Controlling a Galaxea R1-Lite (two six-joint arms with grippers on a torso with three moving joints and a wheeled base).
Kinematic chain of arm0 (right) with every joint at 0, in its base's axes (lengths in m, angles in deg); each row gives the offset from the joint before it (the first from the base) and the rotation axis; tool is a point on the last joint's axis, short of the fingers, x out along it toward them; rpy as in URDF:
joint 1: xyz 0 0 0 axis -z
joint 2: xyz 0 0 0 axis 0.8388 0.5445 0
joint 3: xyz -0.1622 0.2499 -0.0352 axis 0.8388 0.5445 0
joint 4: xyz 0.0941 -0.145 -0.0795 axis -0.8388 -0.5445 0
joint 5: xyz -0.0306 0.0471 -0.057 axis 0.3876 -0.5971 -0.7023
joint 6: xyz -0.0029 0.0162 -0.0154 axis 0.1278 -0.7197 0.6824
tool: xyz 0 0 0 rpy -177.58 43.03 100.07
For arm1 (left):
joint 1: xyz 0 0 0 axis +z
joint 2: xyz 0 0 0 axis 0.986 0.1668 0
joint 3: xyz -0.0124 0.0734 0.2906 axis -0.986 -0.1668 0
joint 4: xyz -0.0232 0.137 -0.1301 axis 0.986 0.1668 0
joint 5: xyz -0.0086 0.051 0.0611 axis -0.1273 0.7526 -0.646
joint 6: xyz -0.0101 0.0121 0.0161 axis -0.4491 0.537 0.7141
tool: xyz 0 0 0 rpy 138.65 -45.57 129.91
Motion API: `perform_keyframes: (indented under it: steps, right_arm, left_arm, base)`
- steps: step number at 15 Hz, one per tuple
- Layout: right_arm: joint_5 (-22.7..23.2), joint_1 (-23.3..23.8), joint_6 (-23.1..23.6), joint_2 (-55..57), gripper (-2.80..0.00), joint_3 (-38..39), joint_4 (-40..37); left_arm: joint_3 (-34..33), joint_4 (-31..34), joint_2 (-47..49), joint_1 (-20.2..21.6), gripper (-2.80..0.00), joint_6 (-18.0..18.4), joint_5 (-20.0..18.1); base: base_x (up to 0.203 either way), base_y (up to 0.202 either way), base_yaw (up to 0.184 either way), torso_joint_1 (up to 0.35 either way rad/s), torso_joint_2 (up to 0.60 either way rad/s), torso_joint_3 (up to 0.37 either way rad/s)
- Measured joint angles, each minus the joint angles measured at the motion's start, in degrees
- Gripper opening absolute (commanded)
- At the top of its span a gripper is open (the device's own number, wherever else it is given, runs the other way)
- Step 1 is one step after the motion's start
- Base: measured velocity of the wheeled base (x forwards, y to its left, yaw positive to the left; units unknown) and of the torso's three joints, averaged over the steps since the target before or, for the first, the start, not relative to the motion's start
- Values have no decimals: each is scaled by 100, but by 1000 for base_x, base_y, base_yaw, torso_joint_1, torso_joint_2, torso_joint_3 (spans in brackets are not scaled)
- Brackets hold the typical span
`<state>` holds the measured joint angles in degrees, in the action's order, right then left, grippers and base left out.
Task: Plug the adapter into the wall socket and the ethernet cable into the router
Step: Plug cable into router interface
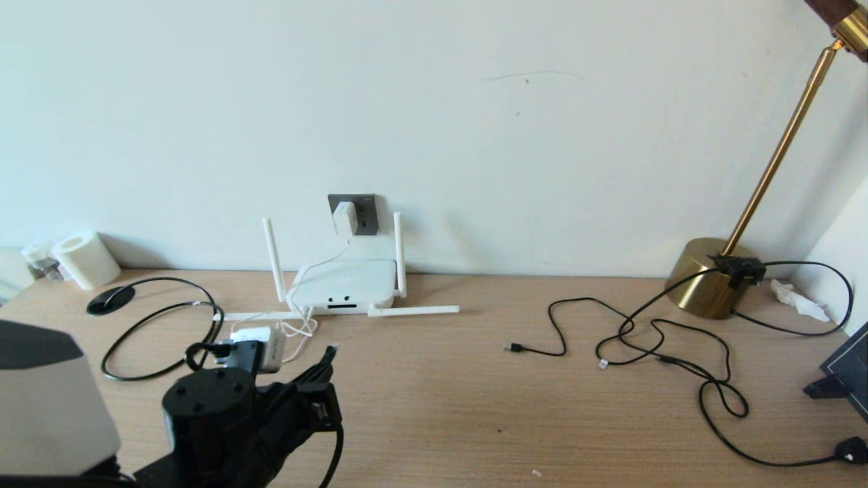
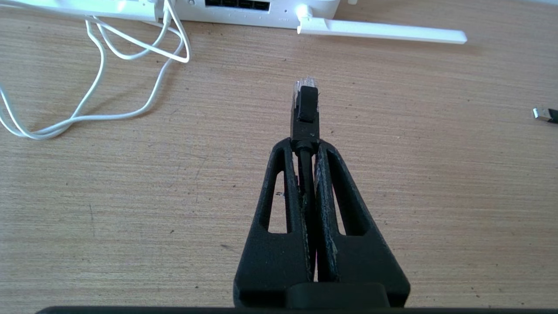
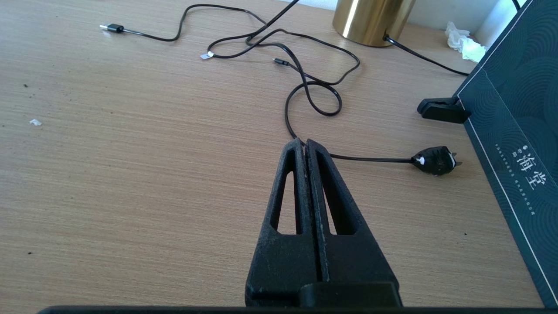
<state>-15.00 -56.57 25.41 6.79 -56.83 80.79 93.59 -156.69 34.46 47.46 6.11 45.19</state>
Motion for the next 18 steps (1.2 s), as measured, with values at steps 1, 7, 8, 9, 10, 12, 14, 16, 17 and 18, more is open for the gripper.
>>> perform_keyframes:
  steps: [1, 7, 8, 9, 10, 12, 14, 16, 17, 18]
  right_arm:
    - [-1, 0, 0, 0, -280, 0, -2]
    - [1, 0, -1, 0, -280, -2, -5]
    - [2, 0, -2, 0, -280, -7, -5]
    - [0, 0, 2, 0, -280, -11, -2]
    - [-1, 0, 0, 0, -280, -11, -2]
    - [-1, 0, 0, 0, -280, -10, -2]
    - [2, 0, -2, 0, -280, -10, -2]
    - [2, 0, 0, 0, -280, -7, -2]
    - [2, 0, -1, 0, -280, -7, -2]
    - [1, 0, -1, 0, -280, -7, -2]
  left_arm:
    - [-21, 1, 16, 1, -280, -16, -6]
    - [-141, 1, 135, 11, -280, -382, -34]
    - [-148, 0, 179, 15, -280, -397, -34]
    - [-156, 0, 219, 15, -280, -405, -33]
    - [-162, 0, 251, 15, -280, -408, -33]
    - [-165, 1, 302, 15, -280, -409, -33]
    - [-156, 0, 352, 15, -280, -409, -37]
    - [-156, 0, 425, 15, -280, -437, -39]
    - [-156, 0, 466, 15, -280, -471, -45]
    - [-158, 0, 495, 15, -280, -479, -48]
  base:
    - [0, 0, 0, 0, 0, 0]
    - [0, 0, 0, 0, 0, 0]
    - [0, 0, 0, 0, 0, 0]
    - [0, 0, 0, 0, 0, 0]
    - [0, 0, 0, 0, 0, 0]
    - [0, 0, 0, 0, 0, 0]
    - [0, 0, 0, 0, 0, 0]
    - [0, 0, 0, 0, 0, 0]
    - [0, 0, 0, 0, 0, 0]
    - [0, 0, 0, 0, 0, 0]
